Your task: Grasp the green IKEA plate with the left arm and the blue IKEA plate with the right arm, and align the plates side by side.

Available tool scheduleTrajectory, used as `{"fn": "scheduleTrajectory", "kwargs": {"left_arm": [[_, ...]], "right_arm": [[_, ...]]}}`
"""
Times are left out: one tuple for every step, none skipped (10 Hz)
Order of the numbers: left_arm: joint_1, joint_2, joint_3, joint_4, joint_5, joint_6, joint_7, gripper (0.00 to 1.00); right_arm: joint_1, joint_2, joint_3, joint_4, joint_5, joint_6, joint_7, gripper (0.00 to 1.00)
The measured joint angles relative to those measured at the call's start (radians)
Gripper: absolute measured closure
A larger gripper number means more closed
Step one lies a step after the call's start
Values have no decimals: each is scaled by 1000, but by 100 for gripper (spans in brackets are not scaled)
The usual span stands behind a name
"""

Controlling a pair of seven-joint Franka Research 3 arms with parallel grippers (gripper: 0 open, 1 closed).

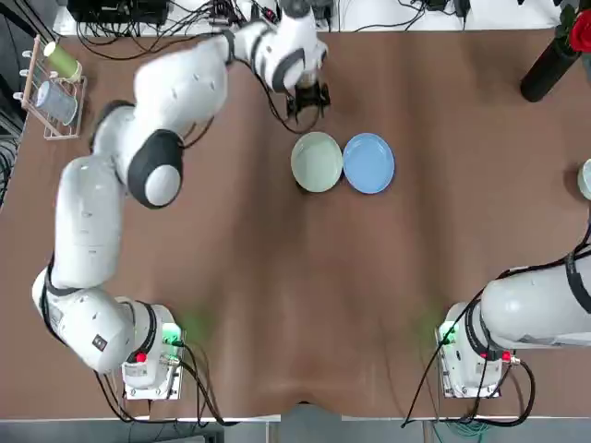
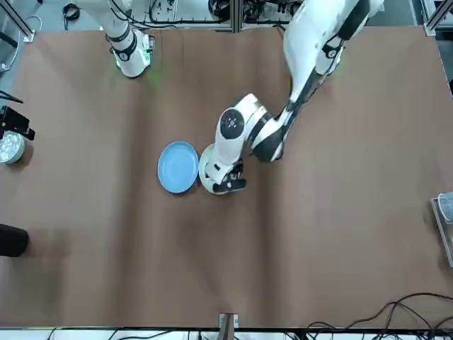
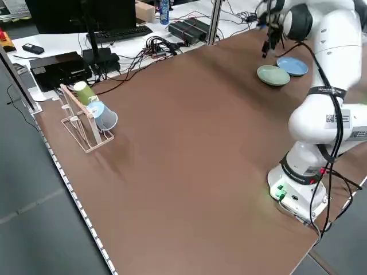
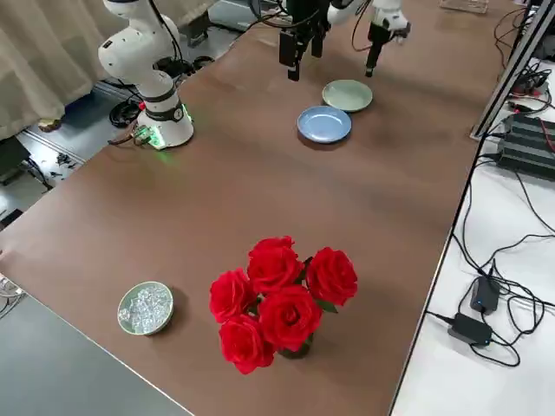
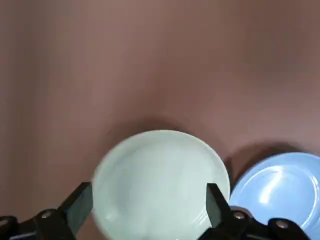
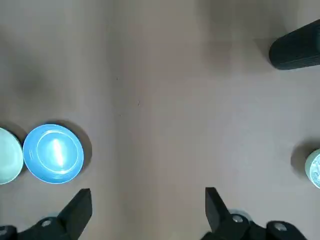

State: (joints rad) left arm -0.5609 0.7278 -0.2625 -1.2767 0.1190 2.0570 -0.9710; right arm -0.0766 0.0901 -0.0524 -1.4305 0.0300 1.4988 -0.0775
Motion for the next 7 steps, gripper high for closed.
{"fn": "scheduleTrajectory", "kwargs": {"left_arm": [[35,-76,2,-30,4,-38,3,0],[78,-158,2,-77,7,-55,18,0],[122,-241,2,-136,7,-64,57,0],[158,-311,2,-193,7,-84,100,0],[186,-367,2,-237,7,-111,140,0],[219,-410,1,-265,7,-139,189,0],[256,-442,0,-280,6,-164,240,0]], "right_arm": [[0,0,1,0,0,0,0,0],[0,0,1,0,0,0,0,0],[1,0,2,1,0,0,0,0],[1,0,2,1,0,0,0,0],[1,0,2,1,0,0,0,0],[1,0,2,1,0,0,0,0],[1,0,2,2,0,0,0,0]]}}
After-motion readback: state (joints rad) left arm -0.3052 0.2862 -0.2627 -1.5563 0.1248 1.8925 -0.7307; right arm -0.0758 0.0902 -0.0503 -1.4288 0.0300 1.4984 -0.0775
